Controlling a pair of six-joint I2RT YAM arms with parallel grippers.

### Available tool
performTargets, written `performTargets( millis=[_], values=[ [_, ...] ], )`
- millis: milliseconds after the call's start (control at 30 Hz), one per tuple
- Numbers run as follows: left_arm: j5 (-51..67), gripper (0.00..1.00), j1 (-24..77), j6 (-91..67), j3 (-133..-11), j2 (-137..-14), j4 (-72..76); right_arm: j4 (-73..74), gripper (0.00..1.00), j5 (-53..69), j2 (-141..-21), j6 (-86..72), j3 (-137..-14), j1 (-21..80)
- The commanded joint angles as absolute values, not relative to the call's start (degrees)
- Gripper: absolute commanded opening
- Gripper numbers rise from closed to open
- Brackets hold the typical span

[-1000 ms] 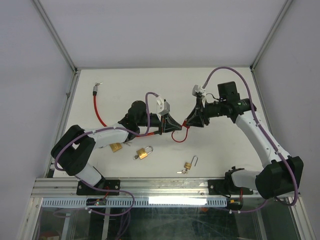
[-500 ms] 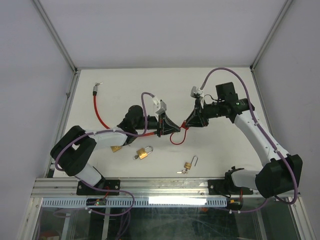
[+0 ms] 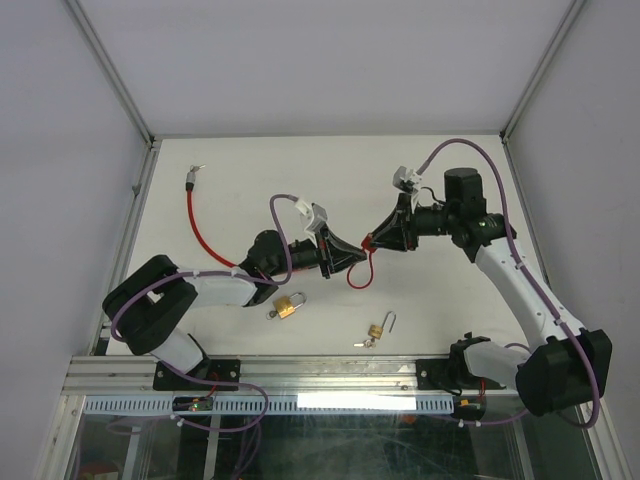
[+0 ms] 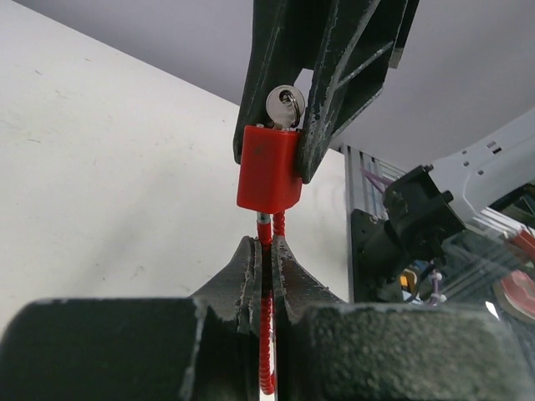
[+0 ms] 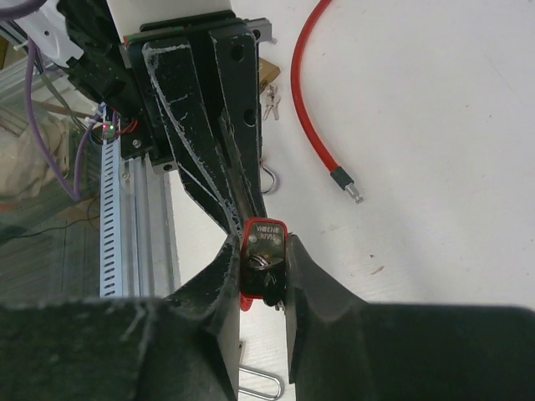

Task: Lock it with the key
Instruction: Lock the lock.

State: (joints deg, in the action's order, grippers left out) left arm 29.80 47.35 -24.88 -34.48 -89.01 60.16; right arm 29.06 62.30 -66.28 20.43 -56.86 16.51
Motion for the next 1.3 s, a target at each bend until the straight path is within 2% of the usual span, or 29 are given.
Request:
performTargets(
  millis=[0, 267, 567, 700, 933, 1167, 1267],
  values=[
    [22.07, 0.00, 49.72, -25.53, -36.44, -86.91, 76.98, 23.86, 0.00, 66.82, -66.43, 14.78, -55.68, 17.41],
    [19.40, 0.00, 48.22, -16.93, -34.44, -84.26, 76.81, 31.74, 0.00, 67.76, -67.86, 20.10, -58.26, 17.19],
    [9.52, 0.00, 49.68, 2.11, -34.60, -85.60, 81.47, 29.22, 0.00, 68.41, -69.02, 17.01, -58.06, 17.18],
    [8.13, 0.00, 52.02, 4.87, -36.60, -86.39, 83.15, 27.26, 0.00, 67.06, -68.76, 15.66, -57.92, 17.15],
    [17.58, 0.00, 48.92, -11.55, -37.29, -84.84, 87.27, 28.84, 0.00, 65.14, -68.29, 17.96, -57.72, 17.14],
    [34.41, 0.00, 45.29, -31.90, -44.42, -87.64, 89.74, 28.91, 0.00, 63.51, -67.83, 18.24, -57.63, 17.19],
    [36.15, 0.00, 45.28, -30.79, -45.85, -87.35, 86.22, 29.19, 0.00, 64.52, -67.32, 18.37, -57.66, 17.23]
  ],
)
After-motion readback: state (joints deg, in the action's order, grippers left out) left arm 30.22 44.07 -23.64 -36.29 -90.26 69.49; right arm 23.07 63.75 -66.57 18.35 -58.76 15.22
